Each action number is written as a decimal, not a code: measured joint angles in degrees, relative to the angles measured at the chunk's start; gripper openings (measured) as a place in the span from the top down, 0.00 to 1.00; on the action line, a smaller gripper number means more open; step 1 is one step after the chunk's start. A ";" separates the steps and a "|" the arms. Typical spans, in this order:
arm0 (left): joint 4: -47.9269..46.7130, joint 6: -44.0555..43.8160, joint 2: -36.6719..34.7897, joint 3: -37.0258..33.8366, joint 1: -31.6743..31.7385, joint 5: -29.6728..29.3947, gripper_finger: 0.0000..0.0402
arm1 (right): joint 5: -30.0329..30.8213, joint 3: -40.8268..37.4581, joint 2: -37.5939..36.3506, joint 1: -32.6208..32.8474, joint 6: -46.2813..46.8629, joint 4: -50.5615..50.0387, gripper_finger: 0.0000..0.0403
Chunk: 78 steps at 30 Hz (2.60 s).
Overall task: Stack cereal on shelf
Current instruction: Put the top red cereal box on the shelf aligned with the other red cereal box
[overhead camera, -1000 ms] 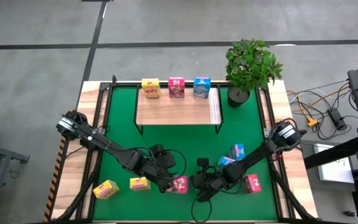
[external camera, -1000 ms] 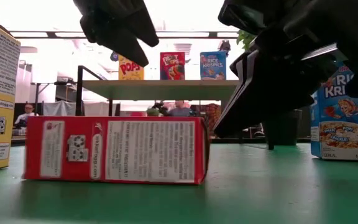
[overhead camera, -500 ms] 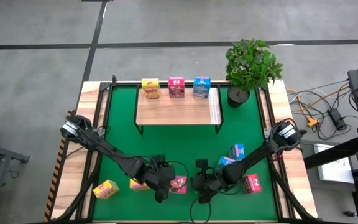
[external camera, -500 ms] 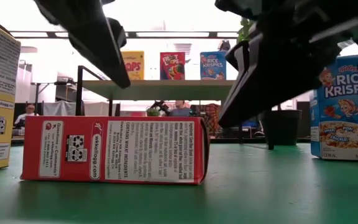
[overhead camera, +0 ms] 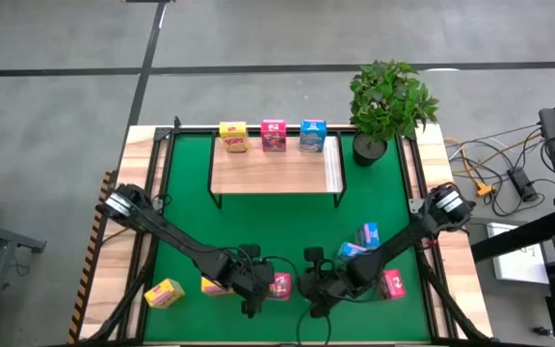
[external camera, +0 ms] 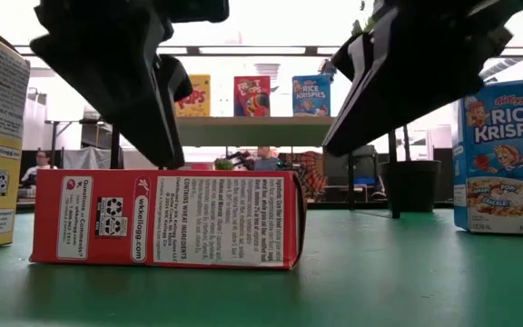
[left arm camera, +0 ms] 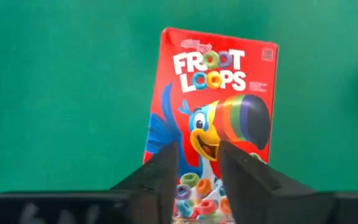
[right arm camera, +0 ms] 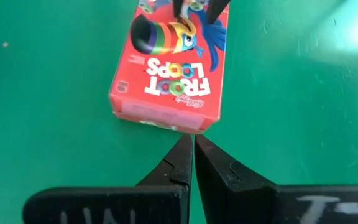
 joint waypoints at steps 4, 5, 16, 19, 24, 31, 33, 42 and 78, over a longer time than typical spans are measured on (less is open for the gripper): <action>0.57 0.66 0.14 0.00 0.13 -0.04 0.90 | 0.03 0.00 -0.67 0.41 -0.01 -0.30 0.98; 0.43 1.05 0.25 0.00 0.13 -0.04 0.93 | 0.02 0.00 -0.67 0.47 -0.01 -0.29 0.98; 0.29 5.98 0.82 0.00 0.80 -0.80 1.00 | 0.05 -0.02 -0.79 1.29 1.11 -0.34 0.98; 0.05 7.58 0.84 0.00 1.56 -1.75 1.00 | -0.03 -0.02 -1.09 1.59 2.40 -0.31 0.98; -0.05 8.62 0.78 0.00 3.14 -4.76 1.00 | -0.17 -0.02 -1.56 2.23 3.52 -0.35 0.98; 0.02 10.39 -0.95 0.00 2.71 0.49 1.00 | -0.20 -0.02 -1.67 2.62 4.42 -0.31 0.98; -0.14 11.84 -0.95 0.00 2.05 3.40 1.00 | -0.20 -0.02 -1.67 2.60 4.54 -0.31 0.98; -9.85 13.29 -0.99 0.24 1.64 2.09 1.00 | 0.26 -0.02 -1.65 2.60 4.54 0.21 0.98; -12.47 14.92 -0.97 -0.22 3.74 -5.03 1.00 | 1.86 -0.07 -1.45 2.45 2.99 2.73 0.98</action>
